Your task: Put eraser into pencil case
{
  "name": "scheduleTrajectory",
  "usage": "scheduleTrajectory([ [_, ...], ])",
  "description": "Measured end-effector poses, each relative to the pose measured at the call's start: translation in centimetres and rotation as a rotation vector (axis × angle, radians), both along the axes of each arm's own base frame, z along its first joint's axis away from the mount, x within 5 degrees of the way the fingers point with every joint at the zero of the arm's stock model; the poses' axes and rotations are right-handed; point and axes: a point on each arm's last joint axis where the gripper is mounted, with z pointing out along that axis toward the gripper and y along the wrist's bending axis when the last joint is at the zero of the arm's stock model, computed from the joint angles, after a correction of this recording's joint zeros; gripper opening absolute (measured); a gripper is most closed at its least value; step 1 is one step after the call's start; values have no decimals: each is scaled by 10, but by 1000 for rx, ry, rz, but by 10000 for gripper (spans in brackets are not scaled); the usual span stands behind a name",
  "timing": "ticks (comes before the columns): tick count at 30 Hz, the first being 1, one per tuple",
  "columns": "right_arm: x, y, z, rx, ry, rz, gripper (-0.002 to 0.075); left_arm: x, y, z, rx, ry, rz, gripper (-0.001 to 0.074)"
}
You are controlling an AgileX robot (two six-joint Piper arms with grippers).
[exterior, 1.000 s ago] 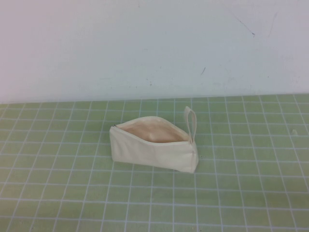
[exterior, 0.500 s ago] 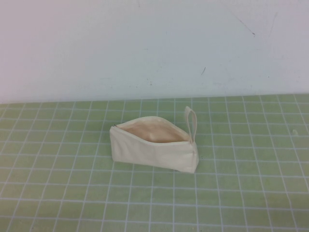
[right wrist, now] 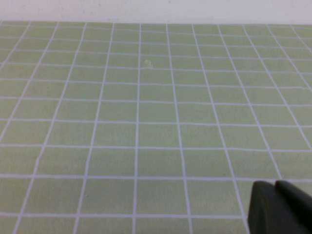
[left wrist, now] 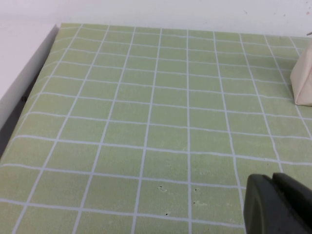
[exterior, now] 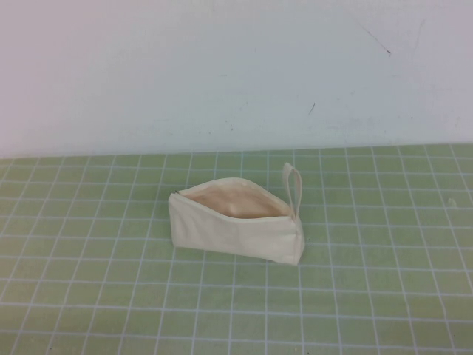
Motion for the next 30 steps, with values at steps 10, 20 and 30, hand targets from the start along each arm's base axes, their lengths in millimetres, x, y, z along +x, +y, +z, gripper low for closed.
scheduleTrajectory([
  [10,0,-1,0,6,3,-4,0,0,0,0,0,0,0,-1],
  [20,0,0,0,15,1,20,0,0,0,0,0,0,0,-1],
  [30,0,0,-1,10,11,18,0,0,0,0,0,0,0,-1],
])
